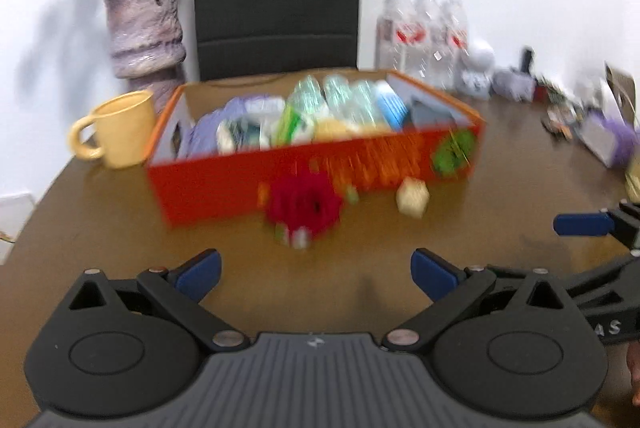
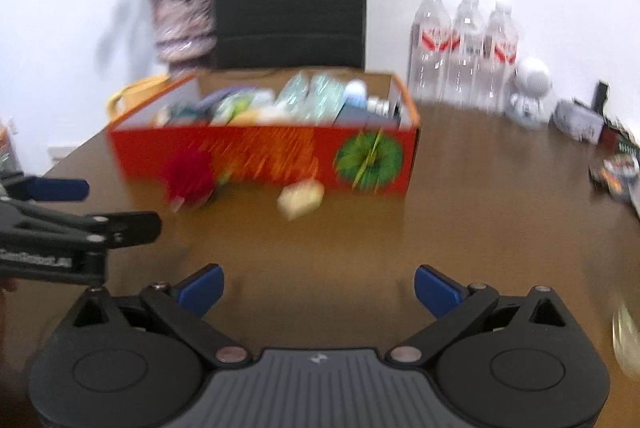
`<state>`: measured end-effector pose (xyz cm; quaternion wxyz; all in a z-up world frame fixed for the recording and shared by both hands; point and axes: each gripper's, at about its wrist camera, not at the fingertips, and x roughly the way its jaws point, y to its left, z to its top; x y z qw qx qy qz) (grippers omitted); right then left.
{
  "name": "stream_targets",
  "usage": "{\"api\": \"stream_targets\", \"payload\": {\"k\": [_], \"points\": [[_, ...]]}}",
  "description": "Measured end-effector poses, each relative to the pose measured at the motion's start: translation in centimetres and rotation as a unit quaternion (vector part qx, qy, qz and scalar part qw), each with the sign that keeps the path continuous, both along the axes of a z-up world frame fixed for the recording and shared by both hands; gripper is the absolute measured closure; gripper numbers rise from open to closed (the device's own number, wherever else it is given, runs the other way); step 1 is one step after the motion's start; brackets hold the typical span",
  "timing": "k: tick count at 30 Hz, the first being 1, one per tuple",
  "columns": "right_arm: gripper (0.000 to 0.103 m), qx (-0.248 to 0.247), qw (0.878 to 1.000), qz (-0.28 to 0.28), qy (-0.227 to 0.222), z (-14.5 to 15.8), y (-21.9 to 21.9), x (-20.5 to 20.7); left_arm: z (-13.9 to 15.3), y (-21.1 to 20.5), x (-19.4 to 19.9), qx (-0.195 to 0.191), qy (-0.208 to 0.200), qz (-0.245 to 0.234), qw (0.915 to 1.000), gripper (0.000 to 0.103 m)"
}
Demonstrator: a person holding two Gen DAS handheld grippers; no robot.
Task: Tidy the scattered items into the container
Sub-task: 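Grasp the red rose with the left tool while the right tool grasps the beige block, then carry the rose and beige block into the box and open both tools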
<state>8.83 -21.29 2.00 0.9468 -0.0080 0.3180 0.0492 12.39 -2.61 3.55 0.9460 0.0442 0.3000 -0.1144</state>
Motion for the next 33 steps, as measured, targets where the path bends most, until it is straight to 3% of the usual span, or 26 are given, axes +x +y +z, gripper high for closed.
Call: {"api": "stream_targets", "payload": {"k": [3, 7, 11, 15, 16, 19, 23, 29, 33], "points": [[0.009, 0.012, 1.0, 0.006, 0.009, 0.0, -0.6, 3.8, -1.5, -0.8, 4.0, 0.022, 0.011, 0.02, 0.9995, 0.0], [0.019, 0.029, 0.999, 0.026, 0.018, -0.7, -0.8, 7.6, -2.9, -0.9, 6.2, 0.026, 0.024, 0.016, 0.9993, 0.001], [0.031, 0.019, 0.998, 0.047, 0.021, -1.6, -0.1, 9.1, -3.7, -0.7, 7.1, 0.028, 0.034, 0.006, 0.999, 0.01], [0.032, 0.008, 0.998, 0.065, 0.015, -2.0, 0.6, 9.3, -3.7, -0.3, 6.3, 0.02, 0.035, -0.017, 0.999, 0.018], [0.035, 0.005, 0.997, 0.069, 0.014, -2.1, 0.8, 9.4, -3.6, -0.4, 6.1, 0.023, 0.032, -0.022, 0.999, 0.025], [0.07, -0.004, 0.997, 0.082, 0.009, -2.4, 1.4, 9.6, -3.4, -1.0, 5.4, 0.03, 0.025, -0.035, 0.9986, 0.04], [0.071, -0.012, 0.996, 0.088, 0.007, -2.5, 1.8, 9.4, -3.2, -1.3, 5.1, 0.024, 0.03, -0.033, 0.9987, 0.056], [0.071, 0.014, 0.996, 0.084, 0.013, -1.8, 0.6, 7.3, -2.8, -0.6, 3.6, 0.015, 0.045, -0.01, 0.9988, 0.058], [0.071, 0.012, 0.996, 0.089, -0.002, -0.5, 0.3, 4.5, -0.7, 0.0, 0.9, 0.002, 0.036, -0.005, 0.9993, 0.059]]}}
